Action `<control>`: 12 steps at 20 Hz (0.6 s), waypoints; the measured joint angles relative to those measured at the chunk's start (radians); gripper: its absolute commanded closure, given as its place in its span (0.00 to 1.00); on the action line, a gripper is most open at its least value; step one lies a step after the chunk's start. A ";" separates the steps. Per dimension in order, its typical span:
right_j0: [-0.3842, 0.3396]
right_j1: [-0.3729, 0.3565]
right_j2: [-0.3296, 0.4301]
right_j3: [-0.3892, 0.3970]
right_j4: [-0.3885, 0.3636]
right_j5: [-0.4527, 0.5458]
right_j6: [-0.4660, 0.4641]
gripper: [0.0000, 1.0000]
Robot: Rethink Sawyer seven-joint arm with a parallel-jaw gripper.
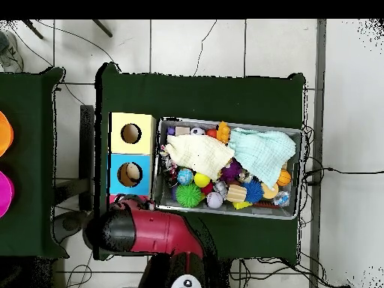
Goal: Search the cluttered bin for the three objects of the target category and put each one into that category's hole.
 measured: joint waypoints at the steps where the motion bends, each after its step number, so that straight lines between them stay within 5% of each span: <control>1: -0.006 -0.002 0.000 -0.001 -0.001 0.006 0.000 0.00; 12: -0.132 -0.014 0.023 -0.035 -0.069 0.051 0.000 0.00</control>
